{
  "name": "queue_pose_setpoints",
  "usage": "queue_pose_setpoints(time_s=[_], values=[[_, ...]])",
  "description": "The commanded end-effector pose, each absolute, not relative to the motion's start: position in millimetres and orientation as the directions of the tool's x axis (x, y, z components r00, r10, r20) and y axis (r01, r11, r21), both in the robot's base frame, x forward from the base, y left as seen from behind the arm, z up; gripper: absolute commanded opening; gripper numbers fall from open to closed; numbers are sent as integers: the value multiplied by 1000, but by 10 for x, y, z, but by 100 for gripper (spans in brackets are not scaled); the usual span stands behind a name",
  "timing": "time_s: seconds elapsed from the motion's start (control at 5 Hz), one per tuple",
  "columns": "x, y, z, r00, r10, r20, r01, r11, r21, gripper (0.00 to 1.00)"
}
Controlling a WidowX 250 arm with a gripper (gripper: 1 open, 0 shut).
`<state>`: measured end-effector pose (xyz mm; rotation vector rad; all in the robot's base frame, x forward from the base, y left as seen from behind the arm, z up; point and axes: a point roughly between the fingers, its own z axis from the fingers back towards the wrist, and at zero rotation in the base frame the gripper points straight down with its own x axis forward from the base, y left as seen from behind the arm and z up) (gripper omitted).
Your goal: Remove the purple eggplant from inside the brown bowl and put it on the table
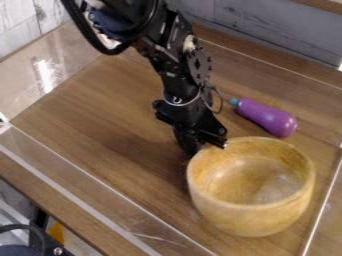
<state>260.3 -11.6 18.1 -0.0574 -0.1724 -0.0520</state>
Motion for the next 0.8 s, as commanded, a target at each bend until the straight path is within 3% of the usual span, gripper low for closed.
queue_pose_setpoints(time_s=[0.0,0.6], values=[[2579,-79,260,981,-37,190,47,998,-45,0],[2593,-151,315,984,77,161,-72,997,-33,0]])
